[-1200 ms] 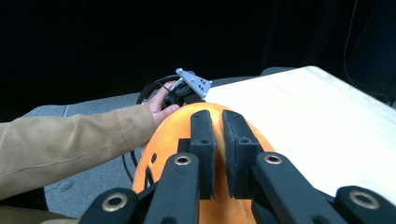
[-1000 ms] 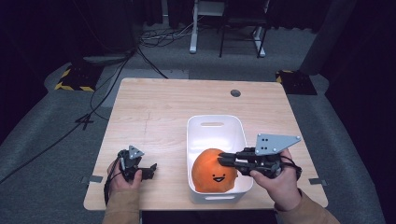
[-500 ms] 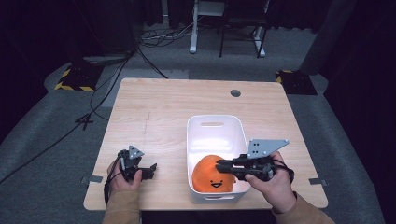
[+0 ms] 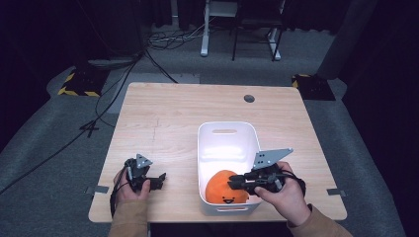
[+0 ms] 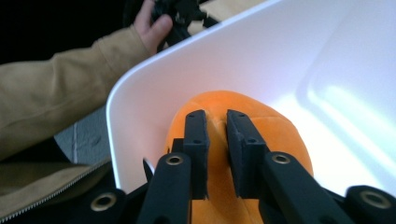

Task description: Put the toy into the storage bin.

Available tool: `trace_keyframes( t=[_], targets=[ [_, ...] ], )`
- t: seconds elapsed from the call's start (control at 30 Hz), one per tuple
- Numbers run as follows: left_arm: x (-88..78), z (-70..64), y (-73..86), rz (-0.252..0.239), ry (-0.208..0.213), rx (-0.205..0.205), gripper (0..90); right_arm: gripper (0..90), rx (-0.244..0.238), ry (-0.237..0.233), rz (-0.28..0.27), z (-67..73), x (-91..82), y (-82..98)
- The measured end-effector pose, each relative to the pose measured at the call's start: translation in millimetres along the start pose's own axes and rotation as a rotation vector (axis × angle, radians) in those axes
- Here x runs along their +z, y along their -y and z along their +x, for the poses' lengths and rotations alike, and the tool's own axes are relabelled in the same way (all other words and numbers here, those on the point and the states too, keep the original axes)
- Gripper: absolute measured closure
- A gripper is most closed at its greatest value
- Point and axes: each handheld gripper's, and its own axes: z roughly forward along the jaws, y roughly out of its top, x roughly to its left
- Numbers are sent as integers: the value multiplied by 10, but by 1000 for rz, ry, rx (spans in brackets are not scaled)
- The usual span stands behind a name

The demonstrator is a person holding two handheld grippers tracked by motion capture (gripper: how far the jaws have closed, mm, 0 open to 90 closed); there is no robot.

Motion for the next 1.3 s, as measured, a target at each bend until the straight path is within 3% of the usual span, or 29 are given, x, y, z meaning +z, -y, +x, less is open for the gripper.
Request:
trace_keyframes(
  t=[0.03, 0.17, 0.2, 0.37, 0.5, 0.73, 1.3],
  targets=[
    [0, 0, 0, 0, 0, 0, 76, 767, 3, 2, 11, -8, 15, 15],
    [0, 0, 0, 0, 0, 0, 76, 646, 11, 5, -26, -13, -3, 13],
    [0, 0, 0, 0, 0, 0, 76, 585, 13, 22, -55, -18, -40, -4],
    [0, 0, 0, 0, 0, 0, 76, 497, -11, 62, -103, -9, -96, -40],
    [0, 0, 0, 0, 0, 0, 76, 459, -40, 80, -144, -6, -150, -76],
    [0, -1, 0, 0, -1, 0, 76, 420, -72, 136, -168, -21, -281, -149],
    [0, -1, 1, 0, -1, 0, 77, 377, -24, 258, -196, -360, -622, -112]
  ],
)
